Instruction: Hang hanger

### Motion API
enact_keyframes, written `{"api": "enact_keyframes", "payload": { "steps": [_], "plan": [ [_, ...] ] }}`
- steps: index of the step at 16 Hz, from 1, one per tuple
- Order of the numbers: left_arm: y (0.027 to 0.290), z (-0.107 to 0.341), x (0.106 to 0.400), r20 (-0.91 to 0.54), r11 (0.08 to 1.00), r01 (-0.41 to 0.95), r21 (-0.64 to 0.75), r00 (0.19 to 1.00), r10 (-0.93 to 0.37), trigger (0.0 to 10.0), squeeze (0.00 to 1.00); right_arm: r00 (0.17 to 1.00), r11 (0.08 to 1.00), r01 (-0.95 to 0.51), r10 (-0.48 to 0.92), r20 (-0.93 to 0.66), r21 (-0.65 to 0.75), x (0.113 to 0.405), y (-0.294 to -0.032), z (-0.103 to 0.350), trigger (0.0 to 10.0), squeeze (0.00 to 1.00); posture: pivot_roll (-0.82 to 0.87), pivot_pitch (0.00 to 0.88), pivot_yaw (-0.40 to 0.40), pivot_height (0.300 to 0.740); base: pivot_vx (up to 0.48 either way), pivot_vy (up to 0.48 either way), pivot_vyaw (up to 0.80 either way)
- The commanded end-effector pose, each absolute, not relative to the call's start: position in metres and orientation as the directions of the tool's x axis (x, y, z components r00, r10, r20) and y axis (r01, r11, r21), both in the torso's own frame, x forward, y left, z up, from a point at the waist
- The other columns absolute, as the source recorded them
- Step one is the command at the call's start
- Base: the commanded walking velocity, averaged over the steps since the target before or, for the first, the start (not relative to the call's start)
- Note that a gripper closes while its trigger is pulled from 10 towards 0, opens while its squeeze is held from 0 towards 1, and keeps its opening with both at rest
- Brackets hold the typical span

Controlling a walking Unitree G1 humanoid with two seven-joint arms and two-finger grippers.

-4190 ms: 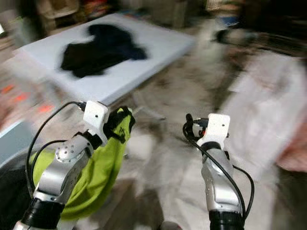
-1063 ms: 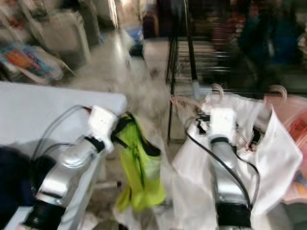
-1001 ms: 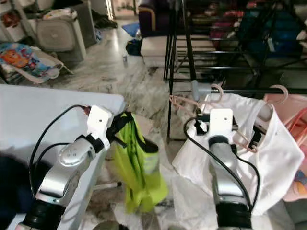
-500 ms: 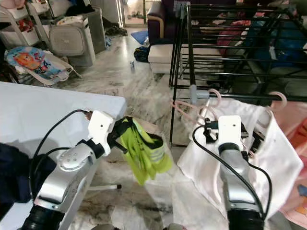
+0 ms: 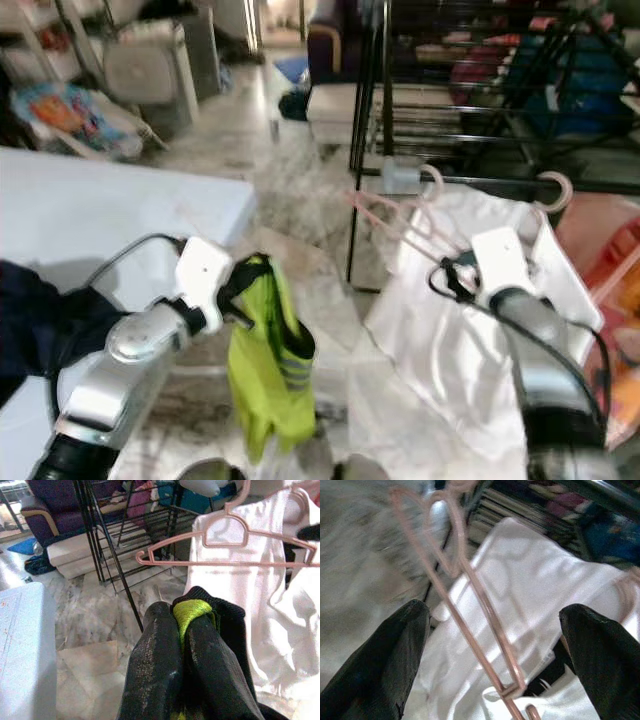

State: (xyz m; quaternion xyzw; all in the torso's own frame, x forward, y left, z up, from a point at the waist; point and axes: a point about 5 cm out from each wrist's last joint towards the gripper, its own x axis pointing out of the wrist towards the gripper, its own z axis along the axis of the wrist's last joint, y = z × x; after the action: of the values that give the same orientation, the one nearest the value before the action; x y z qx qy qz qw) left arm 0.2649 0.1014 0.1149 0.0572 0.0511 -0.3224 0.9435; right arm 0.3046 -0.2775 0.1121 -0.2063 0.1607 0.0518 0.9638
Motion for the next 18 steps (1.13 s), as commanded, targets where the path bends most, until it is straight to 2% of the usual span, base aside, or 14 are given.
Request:
{"api": "enact_keyframes", "payload": {
  "steps": [1,5,10,14,18],
  "plan": [
    [0.099,0.124,0.264,-0.104,0.775,0.625,0.093,0.78,-0.617,10.0,0.0,0.939,0.885,-0.218,0.075,-0.337,-0.41,0.312,-0.278,0.119,10.0,0.0,-0.01,0.0,0.021,0.74,0.0,0.0,0.0],
    [0.101,0.125,0.26,-0.114,0.769,0.632,0.097,0.774,-0.623,10.0,0.0,0.92,0.836,-0.277,0.089,-0.381,-0.474,0.33,-0.286,0.128,10.0,0.0,0.01,0.0,0.026,0.74,0.0,0.0,0.0],
    [0.106,0.125,0.252,-0.144,0.757,0.645,0.098,0.762,-0.631,10.0,0.0,0.851,0.779,-0.399,0.118,-0.511,-0.484,0.341,-0.286,0.119,10.0,0.0,0.03,0.0,0.04,0.74,0.0,0.0,0.0],
    [0.111,0.126,0.246,-0.161,0.755,0.649,0.098,0.759,-0.631,10.0,0.0,0.855,0.761,-0.412,0.134,-0.501,-0.501,0.353,-0.277,0.123,10.0,0.0,0.06,0.004,0.045,0.74,0.0,0.0,0.0],
    [0.116,0.126,0.233,-0.193,0.75,0.656,0.088,0.75,-0.633,10.0,0.0,0.852,0.748,-0.412,0.114,-0.512,-0.52,0.357,-0.277,0.124,10.0,0.0,0.08,0.046,0.051,0.74,0.0,0.0,0.0]
  ]
}}
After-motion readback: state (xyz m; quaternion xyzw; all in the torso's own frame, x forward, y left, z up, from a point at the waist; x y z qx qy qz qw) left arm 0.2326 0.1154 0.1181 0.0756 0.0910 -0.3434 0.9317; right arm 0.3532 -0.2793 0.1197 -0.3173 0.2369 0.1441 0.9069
